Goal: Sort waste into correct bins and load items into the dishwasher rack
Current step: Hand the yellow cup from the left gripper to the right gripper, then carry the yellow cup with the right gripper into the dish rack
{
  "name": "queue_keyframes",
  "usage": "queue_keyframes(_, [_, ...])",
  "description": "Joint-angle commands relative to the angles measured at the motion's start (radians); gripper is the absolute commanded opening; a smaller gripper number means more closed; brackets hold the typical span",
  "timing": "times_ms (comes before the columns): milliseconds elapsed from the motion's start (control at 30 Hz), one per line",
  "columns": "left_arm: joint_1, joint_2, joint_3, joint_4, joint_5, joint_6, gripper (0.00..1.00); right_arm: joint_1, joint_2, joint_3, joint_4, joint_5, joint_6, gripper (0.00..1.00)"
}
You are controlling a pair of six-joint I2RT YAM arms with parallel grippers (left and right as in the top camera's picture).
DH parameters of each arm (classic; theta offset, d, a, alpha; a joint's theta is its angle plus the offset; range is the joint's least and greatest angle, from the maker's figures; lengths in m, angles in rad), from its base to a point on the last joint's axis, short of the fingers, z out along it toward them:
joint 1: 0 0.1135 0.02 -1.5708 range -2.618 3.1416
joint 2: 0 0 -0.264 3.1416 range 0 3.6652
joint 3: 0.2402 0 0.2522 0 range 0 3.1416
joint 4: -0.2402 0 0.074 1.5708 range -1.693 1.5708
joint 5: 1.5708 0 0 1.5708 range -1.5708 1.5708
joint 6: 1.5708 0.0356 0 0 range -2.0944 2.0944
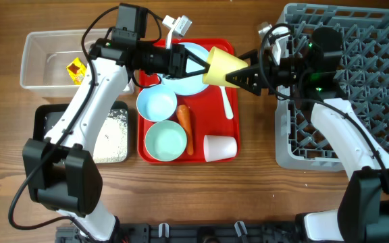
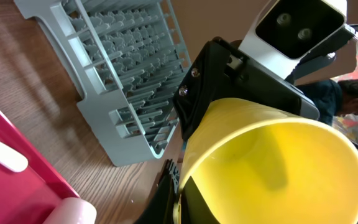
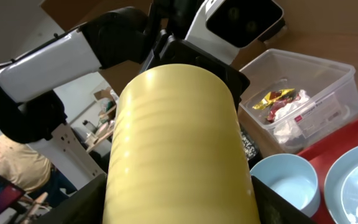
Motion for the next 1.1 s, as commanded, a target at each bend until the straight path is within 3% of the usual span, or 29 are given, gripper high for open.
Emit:
queue_keyframes(0, [0.000, -0.019, 0.016, 0.007, 0.011, 0.016, 0.06, 0.008, 0.004, 0.010, 0.005, -0.006, -0.010, 0.54])
queue_keyframes(167, [0.000, -0.019, 0.016, 0.003, -0.068, 0.016, 0.38, 0.008, 0.004, 0.010, 0.005, -0.006, -0.008, 0.48])
queue_keyframes(267, [0.001, -0.019, 0.016, -0.018, -0.162, 0.016, 0.44, 0.008, 0.004, 0.010, 0.004, -0.001, -0.008, 0.46])
queue_keyframes(433, [0.001, -0.019, 0.016, -0.101, -0.451, 0.016, 0.47, 0.007, 0.004, 0.010, -0.048, 0.100, -0.027, 0.45])
queue_keyframes(600, [0.001, -0.019, 0.016, -0.166, -0.679, 0.016, 0.49, 0.007, 0.003, 0.010, -0.272, 0.328, -0.167, 0.46])
queue_keyframes(900, [0.001, -0.019, 0.016, -0.186, -0.798, 0.016, 0.54, 0.006, -0.050, 0.015, -0.414, 0.570, -0.219, 0.46])
queue_keyframes(1067, [0.001, -0.018, 0.016, -0.190, -0.824, 0.016, 0.55, 0.005, -0.177, 0.117, -0.734, 0.850, -0.328, 0.47])
